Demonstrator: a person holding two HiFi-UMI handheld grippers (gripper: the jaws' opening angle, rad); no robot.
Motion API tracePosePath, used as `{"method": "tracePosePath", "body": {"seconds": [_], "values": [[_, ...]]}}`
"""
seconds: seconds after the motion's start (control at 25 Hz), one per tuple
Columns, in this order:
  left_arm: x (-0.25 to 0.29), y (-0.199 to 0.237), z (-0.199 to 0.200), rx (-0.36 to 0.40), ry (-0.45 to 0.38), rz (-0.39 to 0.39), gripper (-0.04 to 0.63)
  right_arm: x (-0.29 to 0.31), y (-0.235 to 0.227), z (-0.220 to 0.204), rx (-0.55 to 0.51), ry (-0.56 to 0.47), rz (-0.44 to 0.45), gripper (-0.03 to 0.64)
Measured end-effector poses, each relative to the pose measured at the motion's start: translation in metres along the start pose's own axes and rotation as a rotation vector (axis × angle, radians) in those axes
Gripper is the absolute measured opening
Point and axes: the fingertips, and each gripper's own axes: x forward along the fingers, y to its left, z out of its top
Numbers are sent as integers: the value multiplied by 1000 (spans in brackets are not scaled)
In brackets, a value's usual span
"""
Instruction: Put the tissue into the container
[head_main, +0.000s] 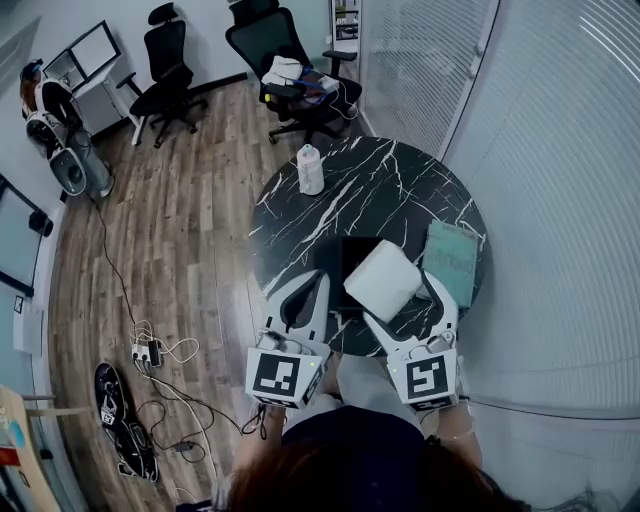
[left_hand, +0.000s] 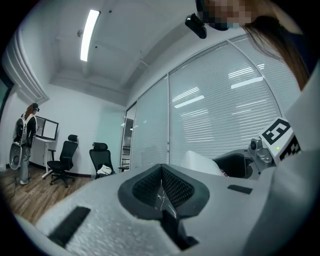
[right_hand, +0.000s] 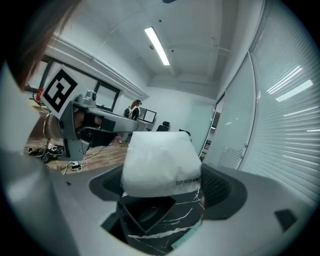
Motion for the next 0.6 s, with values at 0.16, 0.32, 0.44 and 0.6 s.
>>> {"method": "tracePosePath", "body": {"seconds": [0.16,0.32,0.44,0.6], "values": [[15,7,1,2,6,5,28,15,-5,-7,-28,19,33,436],[30,14,-2,-4,12,17,28,30,-8,-15,-78,43,76,436],[39,20,-3,-2,18,27,28,42,-9,-19,-100,51,110,436],[49,26,-4,-8,23,31,28,55,-10,-26,-134,62,156,436]]}}
